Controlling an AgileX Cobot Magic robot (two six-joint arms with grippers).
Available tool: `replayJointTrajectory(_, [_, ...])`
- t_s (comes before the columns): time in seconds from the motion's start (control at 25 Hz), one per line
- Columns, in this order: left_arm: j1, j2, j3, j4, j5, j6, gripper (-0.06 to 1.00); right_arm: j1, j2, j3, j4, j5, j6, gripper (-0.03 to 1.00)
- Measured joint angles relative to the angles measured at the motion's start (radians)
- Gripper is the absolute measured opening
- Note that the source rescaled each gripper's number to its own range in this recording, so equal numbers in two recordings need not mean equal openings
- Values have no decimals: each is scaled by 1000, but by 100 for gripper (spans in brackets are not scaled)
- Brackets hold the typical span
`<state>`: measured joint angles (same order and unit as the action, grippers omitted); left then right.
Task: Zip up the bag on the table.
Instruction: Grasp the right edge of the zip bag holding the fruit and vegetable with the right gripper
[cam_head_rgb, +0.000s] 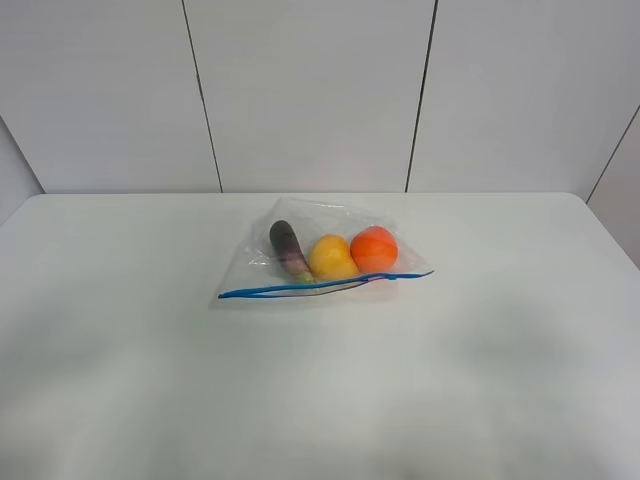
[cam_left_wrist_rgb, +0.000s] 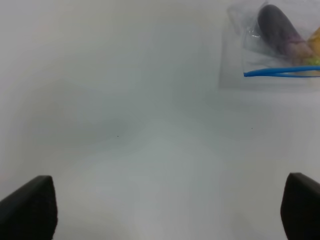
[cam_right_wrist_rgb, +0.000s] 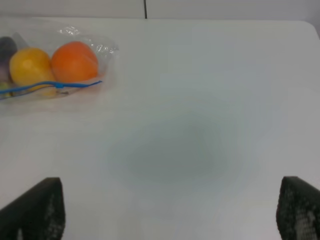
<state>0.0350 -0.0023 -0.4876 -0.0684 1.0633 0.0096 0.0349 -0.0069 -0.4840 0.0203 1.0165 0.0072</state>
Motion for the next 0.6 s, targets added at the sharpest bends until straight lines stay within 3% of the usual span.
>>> replayJointTrajectory(0.32, [0, 0, 0, 0, 0, 0, 100, 0, 19, -9, 1, 1, 3, 93])
replayJointTrajectory(0.6, [0, 0, 0, 0, 0, 0, 100, 0, 385, -169, 27, -80, 3, 93])
